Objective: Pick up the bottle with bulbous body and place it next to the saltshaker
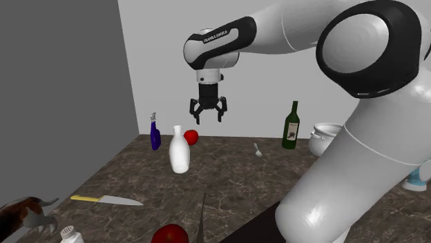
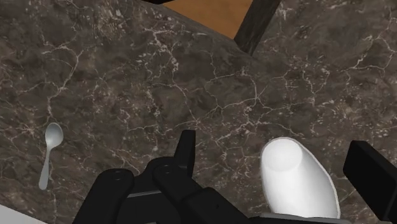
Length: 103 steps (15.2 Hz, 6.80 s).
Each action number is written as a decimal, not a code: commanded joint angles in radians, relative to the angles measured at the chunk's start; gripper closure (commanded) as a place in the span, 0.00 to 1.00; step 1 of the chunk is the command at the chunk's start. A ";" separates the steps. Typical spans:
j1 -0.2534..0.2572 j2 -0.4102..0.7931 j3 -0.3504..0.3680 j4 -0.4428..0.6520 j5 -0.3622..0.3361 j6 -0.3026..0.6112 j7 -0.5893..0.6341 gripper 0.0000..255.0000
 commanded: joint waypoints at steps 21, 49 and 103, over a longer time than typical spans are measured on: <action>0.041 0.682 0.038 0.618 0.002 0.080 0.103 0.00; 0.042 0.679 0.038 0.659 0.002 0.036 0.105 1.00; 0.408 0.434 0.269 0.622 -0.018 -0.160 0.704 1.00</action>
